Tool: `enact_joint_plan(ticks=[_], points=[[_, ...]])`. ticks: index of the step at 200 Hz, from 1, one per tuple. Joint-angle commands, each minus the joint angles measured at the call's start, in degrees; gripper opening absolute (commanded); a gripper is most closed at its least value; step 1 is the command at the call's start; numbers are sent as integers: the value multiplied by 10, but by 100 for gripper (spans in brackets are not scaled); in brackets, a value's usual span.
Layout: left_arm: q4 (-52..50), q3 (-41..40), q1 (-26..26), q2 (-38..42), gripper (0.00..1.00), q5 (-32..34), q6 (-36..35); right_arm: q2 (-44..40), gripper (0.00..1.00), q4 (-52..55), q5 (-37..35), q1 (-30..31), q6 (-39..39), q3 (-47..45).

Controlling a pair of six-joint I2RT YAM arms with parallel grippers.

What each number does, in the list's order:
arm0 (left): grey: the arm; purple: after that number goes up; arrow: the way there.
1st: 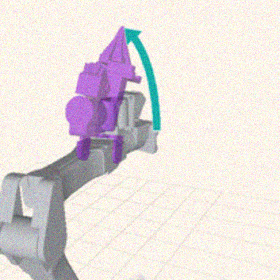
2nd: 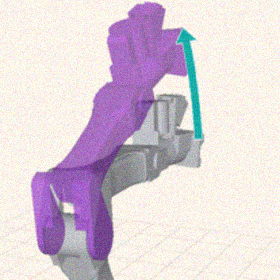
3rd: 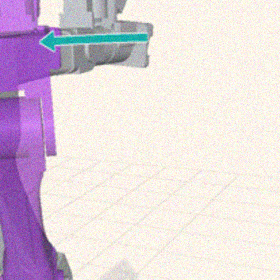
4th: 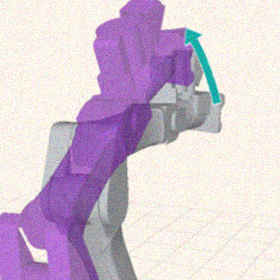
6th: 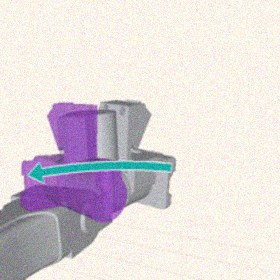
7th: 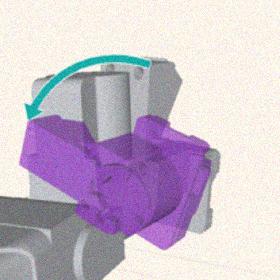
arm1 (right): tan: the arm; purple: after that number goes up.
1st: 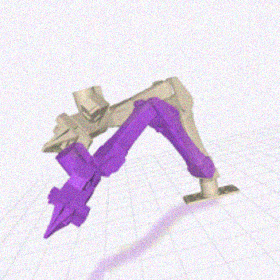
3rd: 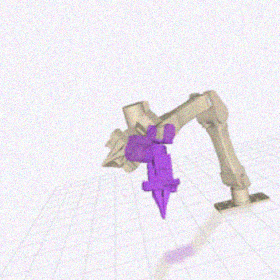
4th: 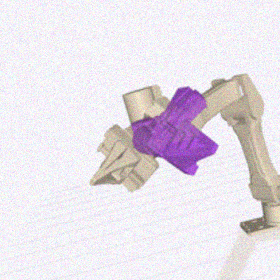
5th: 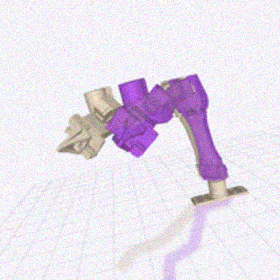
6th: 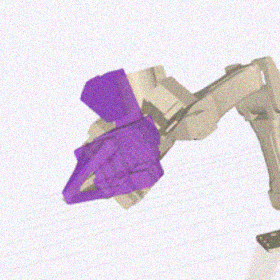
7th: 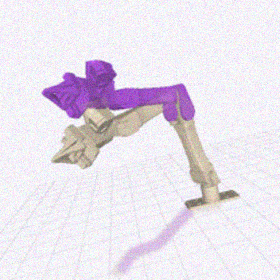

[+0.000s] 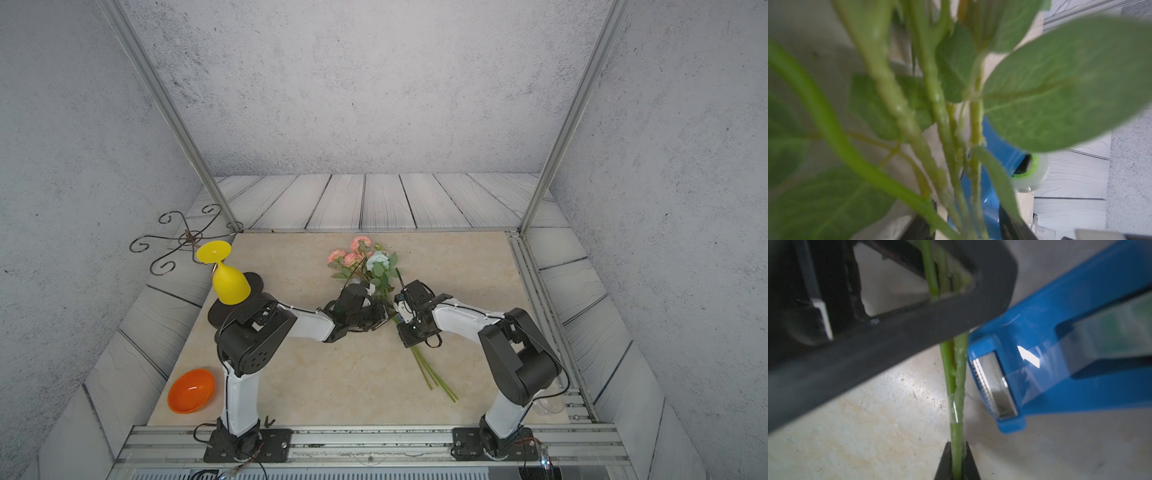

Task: Wrap bouquets with tape
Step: Wrap the tape around the bouquet.

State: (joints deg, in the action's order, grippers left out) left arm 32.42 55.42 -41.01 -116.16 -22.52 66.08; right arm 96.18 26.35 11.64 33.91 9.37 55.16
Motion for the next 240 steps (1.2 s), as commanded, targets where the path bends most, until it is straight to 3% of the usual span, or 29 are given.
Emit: enact_joint_plan(ticks=[1, 10, 43, 87, 102, 113, 130, 140, 187, 211, 240], points=[[-25, 7, -6, -25, 49, -6, 31, 20, 0, 13, -32, 12, -6, 8], [-25, 13, -9, -30, 46, -7, 43, 26, 0, 13, -34, 13, -6, 11], [-52, 19, -10, -25, 21, 9, 54, 31, 0, 14, -57, 27, -21, 21], [-57, 36, -20, -39, 15, 4, 71, 42, 0, 11, -67, 35, -29, 28], [-66, 31, -20, -36, 0, 8, 68, 41, 0, 9, -65, 38, -38, 27], [-62, 32, -18, -40, 0, 3, 66, 42, 2, 14, -67, 38, -34, 29], [-44, 28, -17, -44, 0, 3, 68, 26, 32, 11, -58, 31, -10, 13], [-33, 24, -14, -45, 0, 5, 70, 8, 38, 7, -30, 15, 6, -1], [85, 0, -9, -64, 0, -1, 78, -141, 47, 31, 43, -56, 59, -78], [149, -13, -7, -75, 0, -5, 73, -203, 52, 14, 92, -125, 97, -112], [149, -25, -6, -68, 0, 7, 59, -182, 56, -6, 112, -159, 111, -96]])
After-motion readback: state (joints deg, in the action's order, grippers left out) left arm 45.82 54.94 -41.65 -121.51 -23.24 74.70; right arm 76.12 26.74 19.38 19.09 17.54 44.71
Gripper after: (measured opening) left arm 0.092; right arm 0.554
